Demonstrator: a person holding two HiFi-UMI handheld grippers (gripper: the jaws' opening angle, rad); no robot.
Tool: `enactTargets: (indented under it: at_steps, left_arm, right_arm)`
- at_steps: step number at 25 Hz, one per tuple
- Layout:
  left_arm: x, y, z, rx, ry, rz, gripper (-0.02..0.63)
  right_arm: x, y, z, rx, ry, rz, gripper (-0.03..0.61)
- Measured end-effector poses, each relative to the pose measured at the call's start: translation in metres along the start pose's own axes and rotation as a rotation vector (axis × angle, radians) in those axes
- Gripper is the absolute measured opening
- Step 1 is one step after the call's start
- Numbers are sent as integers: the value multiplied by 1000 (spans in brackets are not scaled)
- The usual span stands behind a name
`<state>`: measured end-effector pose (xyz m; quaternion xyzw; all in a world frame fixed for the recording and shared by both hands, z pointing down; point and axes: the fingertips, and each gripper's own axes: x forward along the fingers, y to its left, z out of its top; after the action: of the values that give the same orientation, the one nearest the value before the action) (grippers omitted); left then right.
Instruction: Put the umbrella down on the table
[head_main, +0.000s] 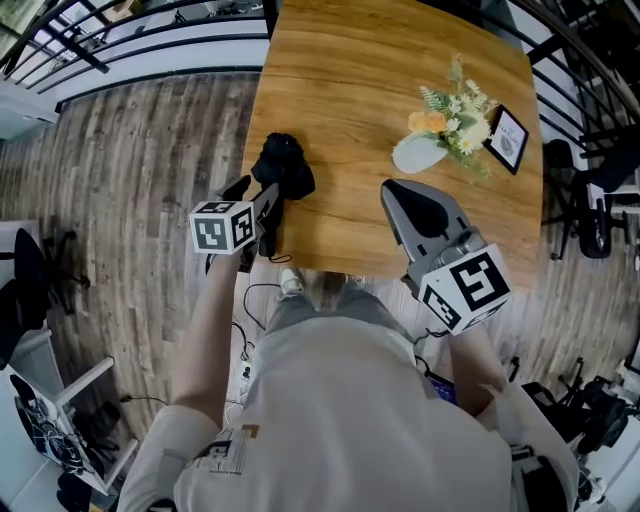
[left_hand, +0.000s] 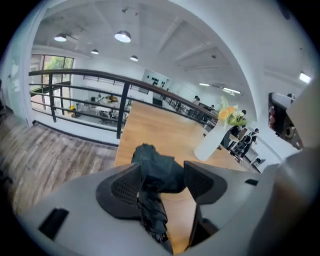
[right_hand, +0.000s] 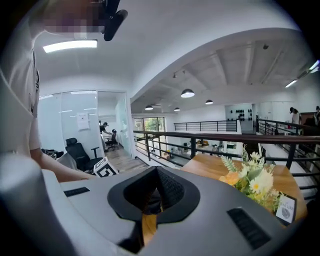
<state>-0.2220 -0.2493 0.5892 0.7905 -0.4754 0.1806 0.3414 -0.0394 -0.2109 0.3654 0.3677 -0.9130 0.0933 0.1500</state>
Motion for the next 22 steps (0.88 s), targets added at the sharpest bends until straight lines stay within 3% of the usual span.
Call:
enactTargets:
  at_steps: [8,13,15,18,22]
  left_arm:
    - [-79,-44,107,178,-230,-15,247]
    - [-128,-75,149,294,-355,-12,220]
    - [-151,-86,163,334,-419,1,176]
    - [-183,-100,180,373,-505,27,164]
    - [-225,-114,195,436,-612,131,127]
  right_arm:
    - [-13,6,60,-43,-124,16,28]
    - [-33,19,100,-93,-216,25,28]
    - [-41,24,113,-115,-248,26,28]
    - [-52,29,126,-132,-288,22,28]
    - [-61,38,131,-156,-318,29,28]
